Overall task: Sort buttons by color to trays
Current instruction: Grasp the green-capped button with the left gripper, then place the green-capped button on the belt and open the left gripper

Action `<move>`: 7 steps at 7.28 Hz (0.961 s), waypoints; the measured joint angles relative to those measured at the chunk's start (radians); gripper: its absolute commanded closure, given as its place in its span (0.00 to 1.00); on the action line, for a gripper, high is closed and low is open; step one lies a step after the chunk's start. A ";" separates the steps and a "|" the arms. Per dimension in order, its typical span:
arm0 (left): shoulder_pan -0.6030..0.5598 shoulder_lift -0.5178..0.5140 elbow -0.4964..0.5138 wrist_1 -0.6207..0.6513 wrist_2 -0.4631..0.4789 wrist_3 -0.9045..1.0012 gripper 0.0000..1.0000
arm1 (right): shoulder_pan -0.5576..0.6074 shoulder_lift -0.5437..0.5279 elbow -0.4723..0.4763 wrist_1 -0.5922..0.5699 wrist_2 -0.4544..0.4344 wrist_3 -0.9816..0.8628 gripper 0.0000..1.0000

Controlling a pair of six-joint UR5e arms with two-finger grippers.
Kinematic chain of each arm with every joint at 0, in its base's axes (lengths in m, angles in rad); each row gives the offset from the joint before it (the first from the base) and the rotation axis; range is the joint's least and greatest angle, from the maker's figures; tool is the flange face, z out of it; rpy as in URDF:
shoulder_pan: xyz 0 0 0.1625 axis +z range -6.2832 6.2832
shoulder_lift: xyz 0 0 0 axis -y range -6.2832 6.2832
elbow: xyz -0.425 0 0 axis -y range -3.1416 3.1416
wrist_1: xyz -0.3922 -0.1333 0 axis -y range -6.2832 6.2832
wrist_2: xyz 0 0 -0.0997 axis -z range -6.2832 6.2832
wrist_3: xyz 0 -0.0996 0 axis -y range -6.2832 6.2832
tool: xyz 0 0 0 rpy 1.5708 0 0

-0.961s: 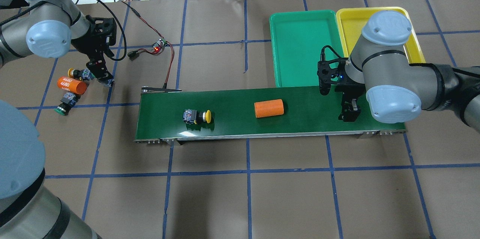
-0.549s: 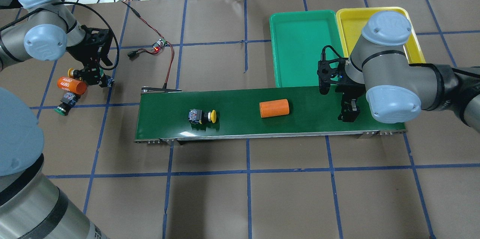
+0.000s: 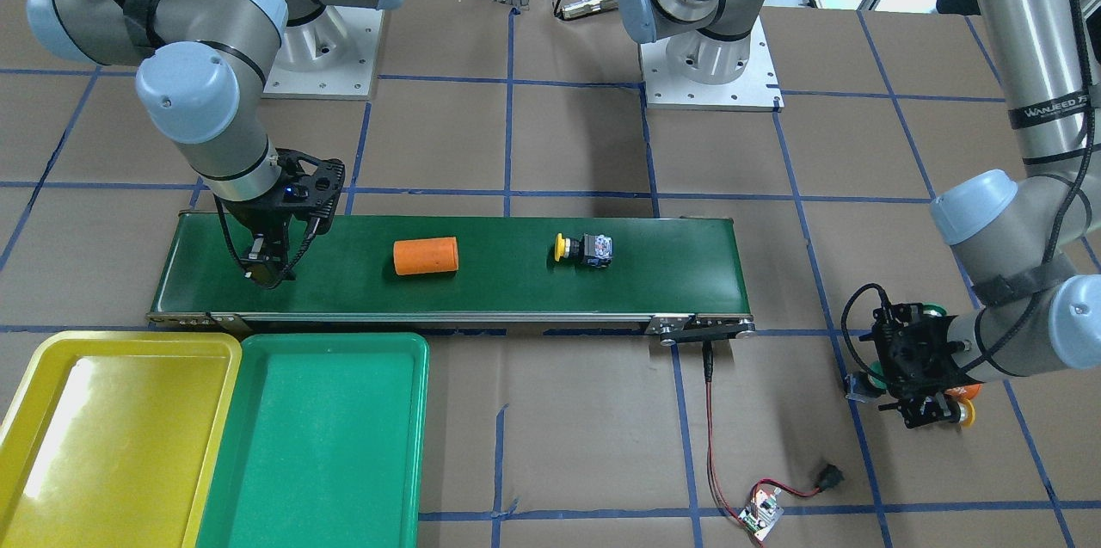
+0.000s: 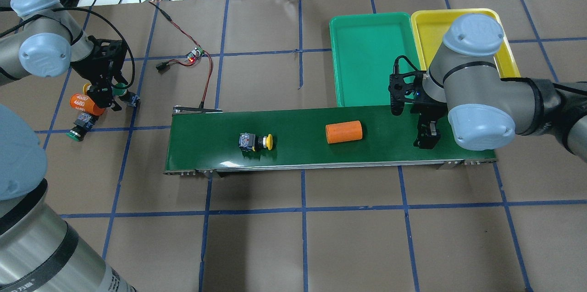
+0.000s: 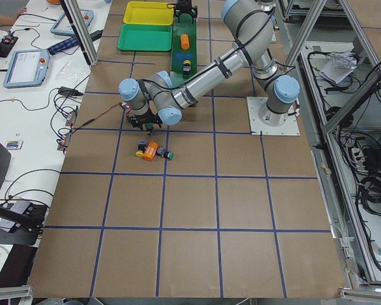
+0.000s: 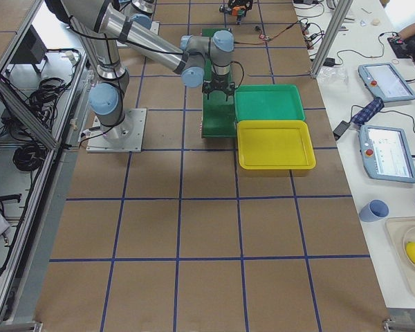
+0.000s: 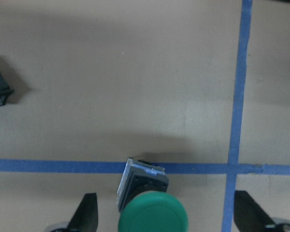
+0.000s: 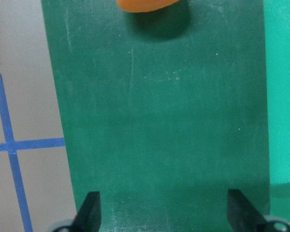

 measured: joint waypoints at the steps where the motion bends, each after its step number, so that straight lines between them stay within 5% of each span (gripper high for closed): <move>1: 0.000 -0.003 0.000 0.002 0.001 0.000 1.00 | -0.008 0.000 0.001 -0.001 0.001 -0.015 0.08; 4: -0.006 0.010 0.000 -0.010 -0.006 -0.006 1.00 | -0.044 0.000 0.019 -0.015 0.003 -0.068 0.08; 7: -0.046 0.107 -0.018 -0.154 -0.032 -0.095 1.00 | -0.059 -0.007 0.060 -0.038 -0.006 -0.169 0.08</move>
